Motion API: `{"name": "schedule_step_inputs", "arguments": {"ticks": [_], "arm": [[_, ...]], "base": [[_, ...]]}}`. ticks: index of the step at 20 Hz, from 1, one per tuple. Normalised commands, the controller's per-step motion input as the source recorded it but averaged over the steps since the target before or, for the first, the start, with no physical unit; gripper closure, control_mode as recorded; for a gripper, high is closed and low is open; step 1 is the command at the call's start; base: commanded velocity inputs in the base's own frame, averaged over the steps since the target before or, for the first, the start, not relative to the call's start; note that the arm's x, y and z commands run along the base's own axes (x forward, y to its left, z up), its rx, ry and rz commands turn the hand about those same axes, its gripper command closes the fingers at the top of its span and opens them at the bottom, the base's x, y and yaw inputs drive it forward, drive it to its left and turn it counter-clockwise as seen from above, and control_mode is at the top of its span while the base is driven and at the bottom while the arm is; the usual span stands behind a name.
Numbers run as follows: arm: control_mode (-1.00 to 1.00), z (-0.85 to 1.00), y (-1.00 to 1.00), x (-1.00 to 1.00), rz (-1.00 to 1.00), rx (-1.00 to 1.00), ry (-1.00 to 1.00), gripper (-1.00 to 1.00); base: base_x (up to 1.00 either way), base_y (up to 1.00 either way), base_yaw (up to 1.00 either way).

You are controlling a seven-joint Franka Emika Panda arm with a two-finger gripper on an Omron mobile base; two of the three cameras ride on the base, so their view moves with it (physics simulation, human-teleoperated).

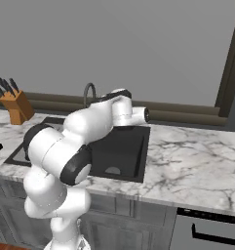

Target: Turn on the sink faucet and place the jug under the water for a few seconds to fill it up.

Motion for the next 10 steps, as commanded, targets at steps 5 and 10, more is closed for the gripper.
{"name": "schedule_step_inputs", "arguments": {"ticks": [5,10], "arm": [[-1.0,-0.11,0.36,0.54,-0.01,0.0,0.04,-1.0],[-1.0,-0.23,0.37,0.34,-0.03,0.0,0.0,-1.0]], "base": [[0.0,0.0,0.0],[0.0,0.0,0.0]]}}
